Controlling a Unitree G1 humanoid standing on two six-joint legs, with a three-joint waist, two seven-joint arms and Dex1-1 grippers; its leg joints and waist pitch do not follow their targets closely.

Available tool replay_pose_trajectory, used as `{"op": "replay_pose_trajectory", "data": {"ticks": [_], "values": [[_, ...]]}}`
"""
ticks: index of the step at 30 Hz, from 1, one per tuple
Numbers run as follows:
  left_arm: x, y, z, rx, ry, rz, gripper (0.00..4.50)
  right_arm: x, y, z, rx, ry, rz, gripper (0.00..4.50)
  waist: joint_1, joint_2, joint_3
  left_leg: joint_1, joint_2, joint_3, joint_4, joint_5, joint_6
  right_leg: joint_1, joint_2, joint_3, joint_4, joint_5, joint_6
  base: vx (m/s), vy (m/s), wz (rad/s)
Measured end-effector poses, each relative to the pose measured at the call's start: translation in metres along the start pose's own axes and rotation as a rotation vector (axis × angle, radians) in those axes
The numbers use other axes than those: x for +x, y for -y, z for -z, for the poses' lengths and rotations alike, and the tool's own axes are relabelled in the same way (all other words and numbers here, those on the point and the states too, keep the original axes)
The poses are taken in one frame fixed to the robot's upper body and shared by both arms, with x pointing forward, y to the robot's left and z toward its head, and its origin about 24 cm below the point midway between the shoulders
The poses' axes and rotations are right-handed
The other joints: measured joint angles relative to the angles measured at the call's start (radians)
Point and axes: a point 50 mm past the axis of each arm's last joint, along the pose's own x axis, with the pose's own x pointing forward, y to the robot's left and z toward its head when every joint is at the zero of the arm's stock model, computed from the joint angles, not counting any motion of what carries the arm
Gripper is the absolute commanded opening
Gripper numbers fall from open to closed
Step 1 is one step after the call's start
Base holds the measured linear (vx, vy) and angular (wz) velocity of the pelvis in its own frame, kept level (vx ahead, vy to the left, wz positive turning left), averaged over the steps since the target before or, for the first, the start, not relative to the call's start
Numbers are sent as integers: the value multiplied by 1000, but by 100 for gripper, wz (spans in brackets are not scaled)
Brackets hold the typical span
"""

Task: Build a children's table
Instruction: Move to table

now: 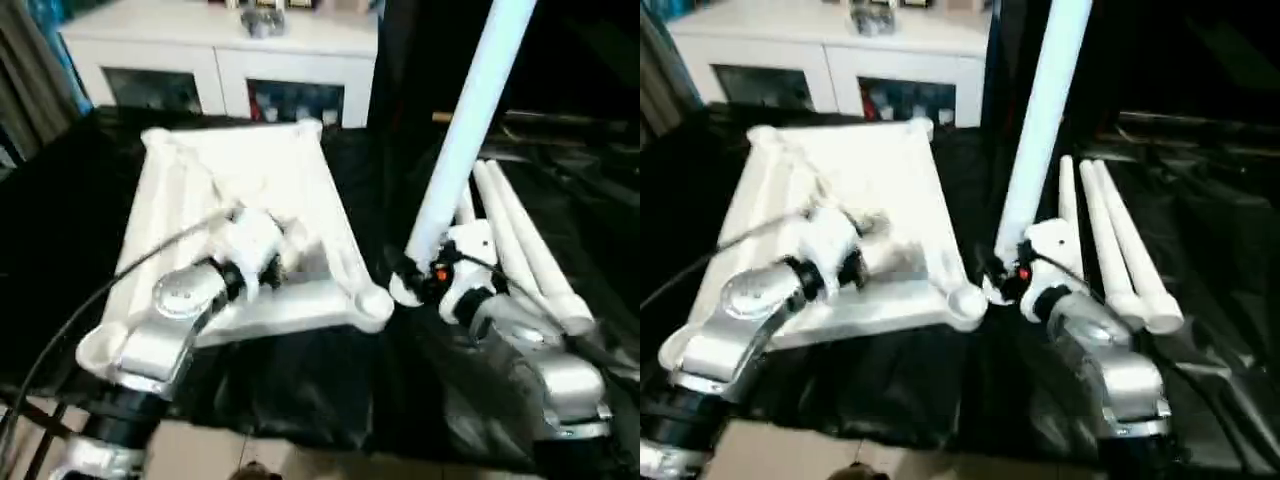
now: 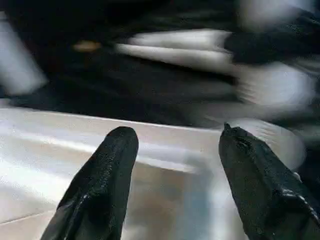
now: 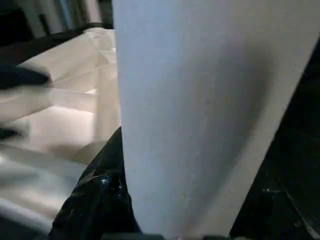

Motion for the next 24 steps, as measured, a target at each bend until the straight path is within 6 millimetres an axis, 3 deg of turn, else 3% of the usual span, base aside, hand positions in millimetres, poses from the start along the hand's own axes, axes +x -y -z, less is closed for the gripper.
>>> {"op": "replay_pose_trajectory", "data": {"ticks": [5, 14, 19, 24], "values": [[2, 11, 13, -13, -89, 166, 300, -6, 3, -3, -6, -20, -45, 191, -2, 1, -1, 4, 0, 18, -9, 1, -2, -1, -13, -1, -6, 20, 5, -14, 4, -1], [5, 0, 29, -38, -224, 175, 300, -8, 5, -1, 13, -40, -64, 191, -2, 3, -2, 4, 4, 22, -9, 5, 2, -6, -12, -1, -6, 22, 4, 0, 0, 0], [5, 1, 32, -72, -249, 212, 261, -8, 4, 0, 28, -49, -80, 191, 0, 3, -3, -12, 5, 24, -8, 13, 9, -21, -12, 0, -6, 20, 3, 20, 1, -1], [5, 2, 33, -102, -253, 230, 214, -8, 4, 0, 31, -53, -81, 191, -1, 4, -3, -12, 5, 25, -7, 11, 11, -20, -13, 0, -6, 19, 3, 0, 0, 0]]}}
